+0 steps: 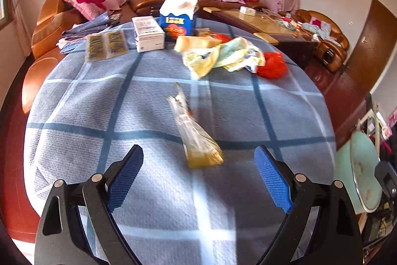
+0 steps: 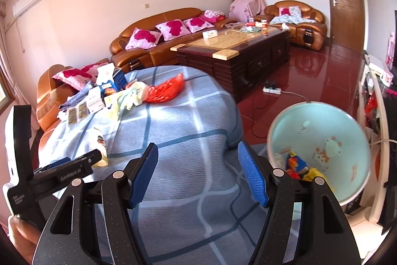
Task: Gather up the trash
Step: 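Move both grippers back over the table toward the clear snack wrapper, then grasp the clear snack wrapper with the left gripper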
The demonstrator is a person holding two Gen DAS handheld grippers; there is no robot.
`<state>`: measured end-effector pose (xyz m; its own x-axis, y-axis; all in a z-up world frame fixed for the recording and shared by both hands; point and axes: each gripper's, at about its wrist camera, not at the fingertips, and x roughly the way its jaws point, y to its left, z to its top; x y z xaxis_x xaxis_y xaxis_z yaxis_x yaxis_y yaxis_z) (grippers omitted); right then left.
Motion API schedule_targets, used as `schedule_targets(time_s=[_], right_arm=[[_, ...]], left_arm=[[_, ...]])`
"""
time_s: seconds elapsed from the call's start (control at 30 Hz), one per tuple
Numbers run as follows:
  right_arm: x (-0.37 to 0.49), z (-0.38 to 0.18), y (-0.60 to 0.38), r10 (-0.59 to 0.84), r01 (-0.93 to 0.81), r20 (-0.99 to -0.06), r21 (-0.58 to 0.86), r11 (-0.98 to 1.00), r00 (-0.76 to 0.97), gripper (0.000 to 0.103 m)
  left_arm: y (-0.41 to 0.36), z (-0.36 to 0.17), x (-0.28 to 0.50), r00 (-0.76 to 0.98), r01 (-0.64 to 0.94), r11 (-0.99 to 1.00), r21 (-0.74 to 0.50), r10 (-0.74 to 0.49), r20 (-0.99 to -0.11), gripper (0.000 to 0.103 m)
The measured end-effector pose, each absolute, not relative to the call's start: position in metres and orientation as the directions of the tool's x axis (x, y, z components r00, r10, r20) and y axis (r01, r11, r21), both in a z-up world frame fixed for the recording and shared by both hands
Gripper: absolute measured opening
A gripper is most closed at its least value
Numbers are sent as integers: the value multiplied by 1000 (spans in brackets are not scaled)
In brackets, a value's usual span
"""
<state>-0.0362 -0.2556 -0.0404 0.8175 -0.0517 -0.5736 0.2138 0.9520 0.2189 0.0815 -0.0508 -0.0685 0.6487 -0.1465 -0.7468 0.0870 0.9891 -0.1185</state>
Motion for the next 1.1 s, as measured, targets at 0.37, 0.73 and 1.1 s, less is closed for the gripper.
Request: schedule_targets(time_s=[0.37,0.73,1.1], right_arm=[[4,-43,-234,-5,171,-588,228,959,809,66],[54,-52,-215,31,150,-599,249,957,800,66],[141,-64,-195,179,134,-599,439,888,780,66]], left_arm=[[-52,-93,128,580,50,985,-168,-165,-798,60],[-21,-88,142,596,72,970,-233,-229,-769,17],[43,-58,157,683,19,964,-265,-206,-701,17]])
